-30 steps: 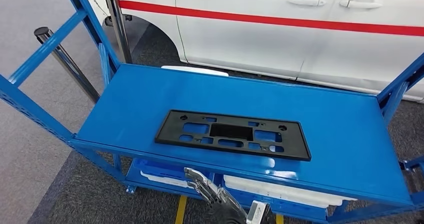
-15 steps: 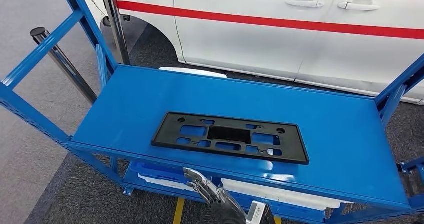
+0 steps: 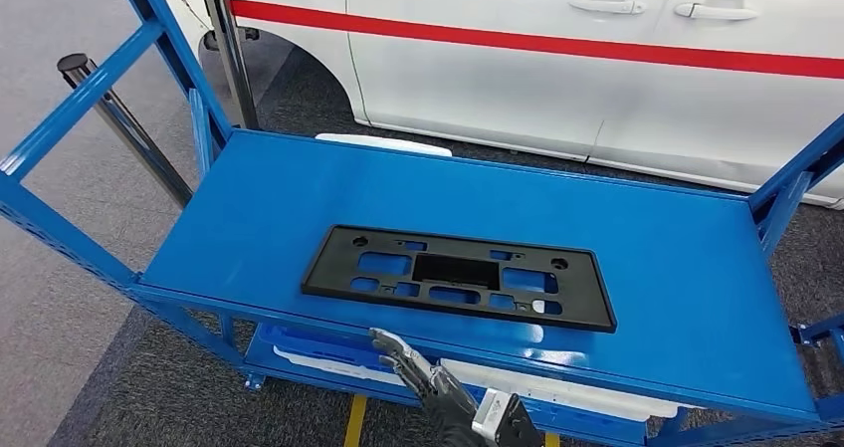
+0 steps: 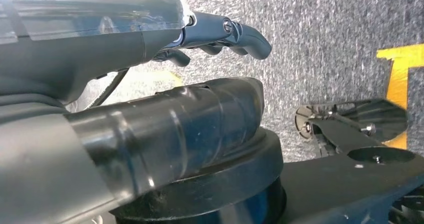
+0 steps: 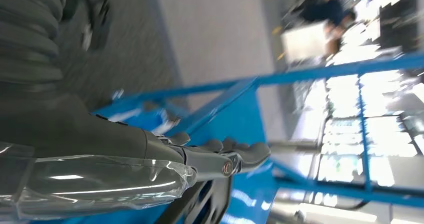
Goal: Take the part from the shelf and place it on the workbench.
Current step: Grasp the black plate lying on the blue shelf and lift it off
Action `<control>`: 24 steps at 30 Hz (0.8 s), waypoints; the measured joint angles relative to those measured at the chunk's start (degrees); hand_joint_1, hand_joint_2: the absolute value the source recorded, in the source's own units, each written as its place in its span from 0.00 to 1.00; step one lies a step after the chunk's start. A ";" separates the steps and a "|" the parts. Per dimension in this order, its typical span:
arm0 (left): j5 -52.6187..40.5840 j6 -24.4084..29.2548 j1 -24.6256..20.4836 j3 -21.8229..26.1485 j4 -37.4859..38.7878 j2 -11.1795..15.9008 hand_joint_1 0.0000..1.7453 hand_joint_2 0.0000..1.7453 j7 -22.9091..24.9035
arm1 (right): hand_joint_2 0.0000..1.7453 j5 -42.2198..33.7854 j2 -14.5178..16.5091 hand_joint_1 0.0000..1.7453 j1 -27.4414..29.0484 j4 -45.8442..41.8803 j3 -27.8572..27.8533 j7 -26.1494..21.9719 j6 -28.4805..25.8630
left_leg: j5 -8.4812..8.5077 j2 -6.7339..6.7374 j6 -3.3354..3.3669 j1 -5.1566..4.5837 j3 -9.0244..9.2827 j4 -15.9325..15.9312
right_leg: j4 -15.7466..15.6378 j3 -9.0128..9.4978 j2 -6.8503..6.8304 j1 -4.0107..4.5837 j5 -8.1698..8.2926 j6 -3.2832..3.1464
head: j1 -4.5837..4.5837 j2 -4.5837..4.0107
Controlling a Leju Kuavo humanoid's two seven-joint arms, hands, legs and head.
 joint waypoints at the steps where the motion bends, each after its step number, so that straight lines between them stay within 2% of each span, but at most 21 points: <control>1: 0.01 -0.01 0.00 0.21 0.00 0.01 0.00 0.00 0.00 | 1.00 2.47 -0.03 0.00 -0.32 0.04 0.05 0.63 -2.02 | -0.29 0.01 -0.33 0.06 -0.07 0.26 | -0.23 0.08 -0.01 -0.08 0.14 -0.33 | 0.00 0.00; 2: -0.05 -0.02 0.00 0.41 0.00 0.01 0.00 0.00 0.04 | 1.00 5.81 -0.05 0.00 -0.98 0.08 0.28 1.64 -4.82 | -1.06 0.02 -0.66 0.12 -0.46 1.26 | -0.46 0.15 -0.04 -0.21 0.28 -0.71 | -0.02 0.00; 4: -0.45 -0.14 -0.02 0.69 0.00 0.07 0.00 0.00 0.36 | 1.00 18.08 -0.07 0.00 -3.59 0.31 1.95 5.45 -15.06 | -4.26 0.03 -1.23 0.31 -2.97 6.72 | -0.74 0.15 -0.12 -0.35 0.49 -1.28 | -0.04 0.00; 6: -1.10 -0.29 -0.04 0.75 0.00 0.24 0.00 0.00 0.75 | 1.00 37.34 -0.05 0.00 -7.14 0.84 4.83 9.88 -27.75 | -7.30 0.04 -1.60 0.42 -6.51 13.94 | -0.72 0.01 -0.11 -0.30 0.54 -1.48 | -0.04 0.00; 7: -1.37 -0.36 -0.03 0.75 0.00 0.37 0.00 0.00 0.88 | 1.00 47.05 -0.05 0.00 -8.79 1.17 6.25 11.43 -32.12 | -7.47 0.04 -1.70 0.45 -7.44 15.75 | -0.71 0.03 -0.11 -0.28 0.54 -1.49 | -0.04 0.00; 8: -1.58 -0.42 -0.03 0.76 0.00 0.49 0.00 0.00 0.96 | 1.00 54.93 -0.05 0.00 -10.18 1.49 7.46 12.45 -34.52 | -6.55 0.05 -1.73 0.47 -7.37 15.50 | -0.70 0.11 -0.09 -0.28 0.52 -1.49 | -0.04 0.00; 9: -1.70 -0.51 -0.06 0.76 0.00 0.63 0.00 0.00 1.01 | 1.00 60.27 -0.05 0.00 -11.29 1.85 8.54 13.12 -35.46 | -4.67 0.06 -1.66 0.49 -6.24 13.04 | -0.70 0.26 -0.08 -0.28 0.47 -1.44 | -0.04 0.00; 10: -1.79 -0.60 -0.12 0.78 0.00 0.77 0.00 0.00 1.04 | 1.00 62.63 -0.05 0.00 -12.06 2.18 9.47 13.52 -35.61 | -2.41 0.08 -1.47 0.49 -4.36 8.97 | -0.69 0.43 -0.09 -0.28 0.39 -1.34 | -0.04 0.00; 12: -1.88 -0.72 -0.27 0.80 0.00 0.99 0.00 0.00 1.04 | 1.00 61.17 -0.04 0.00 -13.02 2.70 10.81 14.01 -35.69 | 0.25 0.07 -0.93 0.29 -1.14 1.99 | -0.61 0.55 -0.15 -0.08 0.21 -0.95 | -0.03 0.00; 13: -1.95 -0.74 -0.32 0.82 0.00 1.06 0.00 0.00 1.04 | 1.00 59.28 -0.04 0.00 -13.45 2.90 11.27 14.18 -35.74 | 0.59 0.05 -0.67 0.16 -0.44 0.31 | -0.60 0.50 -0.18 0.00 0.20 -0.71 | -0.02 0.00; 16: -2.31 -0.77 -0.33 0.85 0.00 1.30 0.00 0.00 0.98 | 1.00 58.71 -0.14 0.00 -14.63 3.56 12.39 15.32 -36.35 | 0.76 0.04 0.17 0.21 -0.34 -0.48 | -0.62 0.41 -0.18 0.05 0.19 0.17 | -0.02 0.00; 17: -2.43 -0.81 -0.33 0.85 0.00 1.42 0.00 0.00 0.89 | 1.00 59.94 -0.25 0.00 -15.02 3.84 12.75 15.96 -36.77 | 0.93 0.09 0.57 0.34 -0.26 -0.74 | 0.11 0.12 -0.17 0.03 -0.42 0.43 | 0.00 0.00; 19: -2.62 -0.96 -0.38 0.85 0.00 1.74 0.00 0.00 0.66 | 1.00 62.76 -0.65 0.00 -15.90 4.65 13.42 17.42 -37.68 | 1.17 0.21 1.20 0.48 -0.14 -1.09 | 4.74 -1.99 -0.15 -0.10 -3.24 0.80 | 0.02 0.00; 21: -2.75 -1.04 -0.42 0.87 0.00 2.22 0.00 0.00 0.51 | 1.00 65.13 -1.26 0.00 -16.61 5.75 13.97 18.72 -38.47 | 1.13 0.23 1.44 0.40 -0.19 -1.06 | 12.09 -5.61 -0.15 -0.19 -6.42 1.01 | 0.03 0.00; 22: -2.86 -1.05 -0.41 0.88 0.00 2.51 0.00 0.00 0.46 | 1.00 66.20 -1.56 0.00 -16.81 6.30 14.16 19.29 -38.86 | 1.09 0.21 1.48 0.37 -0.19 -1.01 | 14.52 -6.87 -0.16 -0.23 -6.88 1.07 | 0.03 0.00; 23: -2.99 -1.07 -0.39 0.88 0.00 2.79 0.00 0.00 0.42 | 1.00 67.35 -1.82 0.00 -16.96 6.80 14.29 19.84 -39.37 | 1.01 0.17 1.50 0.36 -0.17 -0.93 | 14.94 -7.22 -0.16 -0.26 -6.24 1.07 | 0.03 0.00; 24: -3.14 -1.10 -0.39 0.90 0.00 3.05 0.00 0.00 0.36 | 1.00 68.65 -2.03 0.00 -17.13 7.20 14.39 20.42 -40.02 | 0.91 0.11 1.46 0.36 -0.12 -0.80 | 13.06 -6.46 -0.17 -0.27 -4.56 1.00 | 0.03 0.00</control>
